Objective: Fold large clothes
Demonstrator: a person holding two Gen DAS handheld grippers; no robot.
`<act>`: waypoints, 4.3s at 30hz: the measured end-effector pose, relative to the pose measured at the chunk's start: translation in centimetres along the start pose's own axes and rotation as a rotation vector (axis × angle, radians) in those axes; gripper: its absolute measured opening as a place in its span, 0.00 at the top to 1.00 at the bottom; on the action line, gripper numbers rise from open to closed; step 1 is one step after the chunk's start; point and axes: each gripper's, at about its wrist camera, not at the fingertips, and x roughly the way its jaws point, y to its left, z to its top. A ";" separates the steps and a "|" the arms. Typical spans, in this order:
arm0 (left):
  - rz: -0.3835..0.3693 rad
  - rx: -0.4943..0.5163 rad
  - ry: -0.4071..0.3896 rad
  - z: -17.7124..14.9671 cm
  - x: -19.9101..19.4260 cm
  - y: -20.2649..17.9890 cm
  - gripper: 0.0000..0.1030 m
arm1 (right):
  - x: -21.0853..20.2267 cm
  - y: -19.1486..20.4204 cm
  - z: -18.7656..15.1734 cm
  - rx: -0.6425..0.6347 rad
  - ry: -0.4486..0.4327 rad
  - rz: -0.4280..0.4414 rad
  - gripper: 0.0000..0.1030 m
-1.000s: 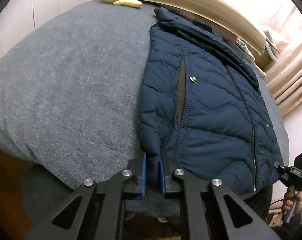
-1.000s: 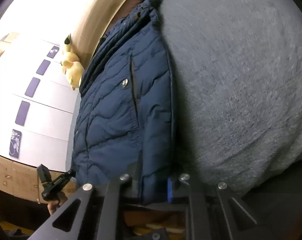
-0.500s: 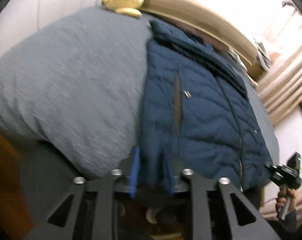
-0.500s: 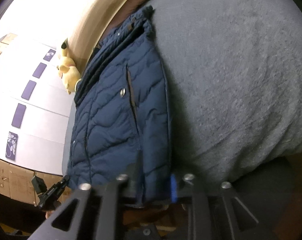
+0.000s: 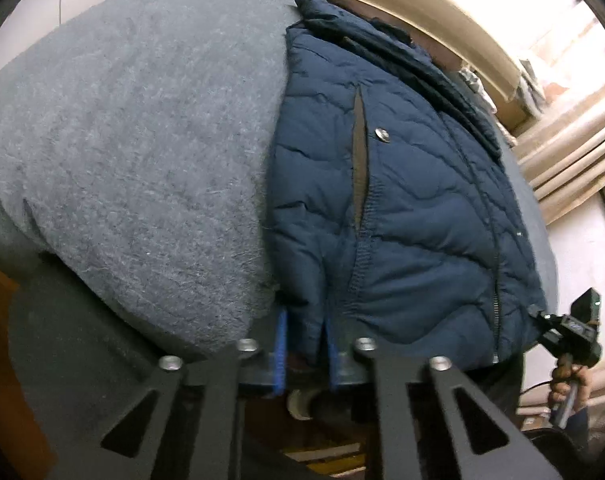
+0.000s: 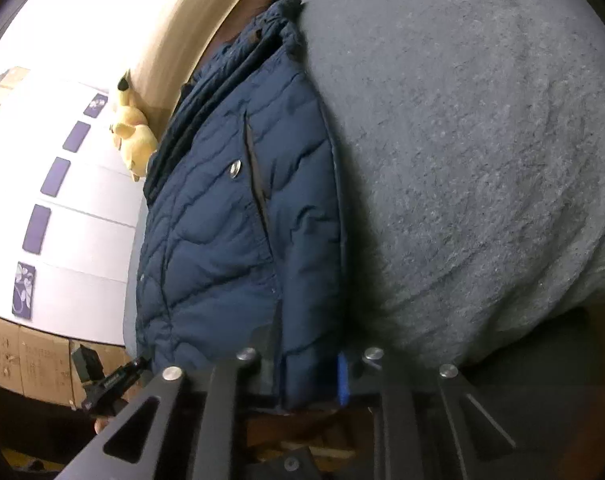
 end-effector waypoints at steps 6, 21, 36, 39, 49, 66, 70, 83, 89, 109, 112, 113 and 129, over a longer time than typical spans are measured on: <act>-0.018 0.017 -0.029 -0.3 -2.6 0.2 0.90 | -0.4 0.8 -0.1 -0.033 0.002 -0.011 0.86; 0.029 0.070 -0.028 -1.1 -2.9 -1.0 0.91 | -0.5 0.9 0.6 -0.041 0.026 -0.026 0.86; 0.040 0.105 -0.026 -0.1 -2.9 -1.6 0.91 | -0.1 1.6 1.0 -0.031 0.026 -0.027 0.86; 0.037 0.115 -0.035 0.2 -3.3 -1.8 0.91 | -0.4 1.7 1.4 -0.028 0.017 0.001 0.86; 0.019 0.131 -0.072 1.1 -4.7 -2.6 0.92 | -2.3 2.0 2.6 -0.023 -0.036 0.107 0.86; -0.096 0.080 -0.183 2.9 -8.3 -3.0 0.92 | -5.5 4.2 2.6 -0.050 -0.124 0.209 0.86; -0.112 0.070 -0.209 3.2 -9.0 -3.0 0.92 | -6.0 4.9 2.8 -0.057 -0.142 0.227 0.86; -0.156 0.013 -0.302 5.7 -10.1 -3.4 0.92 | -7.1 6.3 3.9 -0.047 -0.230 0.324 0.86; -0.160 -0.003 -0.357 5.3 -11.5 -3.0 0.92 | -7.8 7.7 3.9 -0.085 -0.240 0.326 0.86; -0.105 0.010 -0.392 5.5 -13.0 -3.9 0.92 | -9.6 8.6 4.0 -0.138 -0.260 0.338 0.87; -0.090 0.008 -0.383 6.2 -12.3 -4.2 0.92 | -8.8 8.5 4.7 -0.123 -0.253 0.339 0.87; -0.083 0.012 -0.383 6.4 -12.3 -4.3 0.92 | -8.7 8.6 4.8 -0.124 -0.255 0.340 0.87; -0.073 0.050 -0.453 6.4 -14.2 -5.0 0.92 | -9.6 11.1 5.6 -0.185 -0.306 0.381 0.87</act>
